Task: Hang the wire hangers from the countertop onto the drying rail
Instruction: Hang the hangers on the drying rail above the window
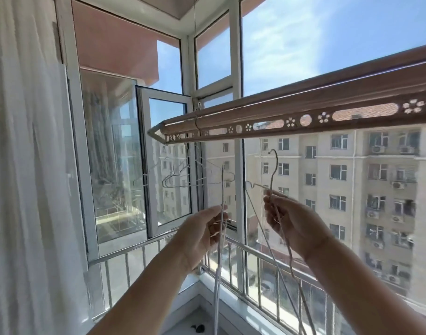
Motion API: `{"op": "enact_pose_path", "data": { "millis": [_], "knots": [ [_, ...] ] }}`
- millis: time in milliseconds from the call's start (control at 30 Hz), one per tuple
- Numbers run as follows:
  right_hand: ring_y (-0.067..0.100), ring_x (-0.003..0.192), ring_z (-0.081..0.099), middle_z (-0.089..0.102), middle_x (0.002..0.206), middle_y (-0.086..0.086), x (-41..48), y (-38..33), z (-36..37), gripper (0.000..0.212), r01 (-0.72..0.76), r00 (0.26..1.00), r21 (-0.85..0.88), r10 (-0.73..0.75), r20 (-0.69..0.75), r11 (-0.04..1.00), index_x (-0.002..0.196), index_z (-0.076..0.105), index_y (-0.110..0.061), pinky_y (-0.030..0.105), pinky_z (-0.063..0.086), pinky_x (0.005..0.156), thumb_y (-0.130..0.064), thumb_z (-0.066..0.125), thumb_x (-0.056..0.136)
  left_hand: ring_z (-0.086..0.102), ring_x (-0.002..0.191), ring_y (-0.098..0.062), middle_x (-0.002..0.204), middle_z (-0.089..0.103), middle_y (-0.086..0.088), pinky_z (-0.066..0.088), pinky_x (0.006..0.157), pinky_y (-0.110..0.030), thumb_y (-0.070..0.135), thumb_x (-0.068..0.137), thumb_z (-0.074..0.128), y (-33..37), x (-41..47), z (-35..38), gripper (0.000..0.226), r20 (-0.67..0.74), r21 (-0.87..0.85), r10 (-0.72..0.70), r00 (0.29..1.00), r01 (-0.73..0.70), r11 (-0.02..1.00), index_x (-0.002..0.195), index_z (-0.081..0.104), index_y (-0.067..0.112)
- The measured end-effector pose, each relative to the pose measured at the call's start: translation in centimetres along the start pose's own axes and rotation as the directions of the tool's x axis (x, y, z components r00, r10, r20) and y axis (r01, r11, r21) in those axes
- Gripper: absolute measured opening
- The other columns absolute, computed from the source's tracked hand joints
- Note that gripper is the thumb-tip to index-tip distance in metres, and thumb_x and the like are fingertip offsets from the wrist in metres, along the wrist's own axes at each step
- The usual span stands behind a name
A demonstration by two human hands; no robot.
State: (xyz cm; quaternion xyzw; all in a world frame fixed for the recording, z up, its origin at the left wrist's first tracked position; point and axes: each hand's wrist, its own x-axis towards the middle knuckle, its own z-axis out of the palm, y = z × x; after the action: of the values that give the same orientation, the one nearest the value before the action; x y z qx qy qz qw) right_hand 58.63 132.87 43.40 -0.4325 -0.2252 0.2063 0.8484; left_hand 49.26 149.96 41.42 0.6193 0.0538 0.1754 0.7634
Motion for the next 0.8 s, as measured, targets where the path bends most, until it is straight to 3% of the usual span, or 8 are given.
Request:
{"op": "enact_pose_path", "data": {
  "millis": [133,300,800],
  "knots": [
    [0.012,0.066,0.054,0.060,0.076,0.005,5.4,1.2,1.7,0.019,0.050,0.994,-0.013,-0.051,-0.093,0.999,0.102,0.061,-0.005,0.021,0.045,0.062,0.000,0.049,0.087,0.048,0.070,-0.015,0.080,0.061,-0.002,0.038,0.062,-0.027,0.018,0.093,0.050,2.0,5.7,-3.2,0.025,0.074,0.035,0.029,0.997,-0.031,0.999,0.110,0.064,0.006],
    [0.012,0.064,0.053,0.059,0.074,0.005,11.0,2.6,3.1,0.019,0.106,0.983,-0.006,-0.106,-0.147,0.994,0.101,0.060,-0.006,0.022,0.043,0.060,0.003,0.051,0.087,0.050,0.068,-0.013,0.071,0.066,0.001,0.037,0.062,-0.027,0.008,0.093,0.049,3.5,12.1,-5.8,0.026,0.116,-0.008,0.052,0.992,-0.052,0.999,0.114,0.064,0.005],
    [0.009,0.060,0.055,0.061,0.074,0.004,22.5,2.1,3.5,0.027,0.228,0.969,-0.076,-0.234,-0.083,0.971,0.113,0.058,-0.002,0.018,0.045,0.053,-0.002,0.053,0.087,0.050,0.064,-0.010,0.071,0.066,0.003,0.038,0.065,-0.025,0.007,0.090,0.051,4.7,24.2,-6.7,0.027,0.268,-0.116,0.139,0.953,-0.111,0.987,0.112,0.066,0.006]
  ]
}}
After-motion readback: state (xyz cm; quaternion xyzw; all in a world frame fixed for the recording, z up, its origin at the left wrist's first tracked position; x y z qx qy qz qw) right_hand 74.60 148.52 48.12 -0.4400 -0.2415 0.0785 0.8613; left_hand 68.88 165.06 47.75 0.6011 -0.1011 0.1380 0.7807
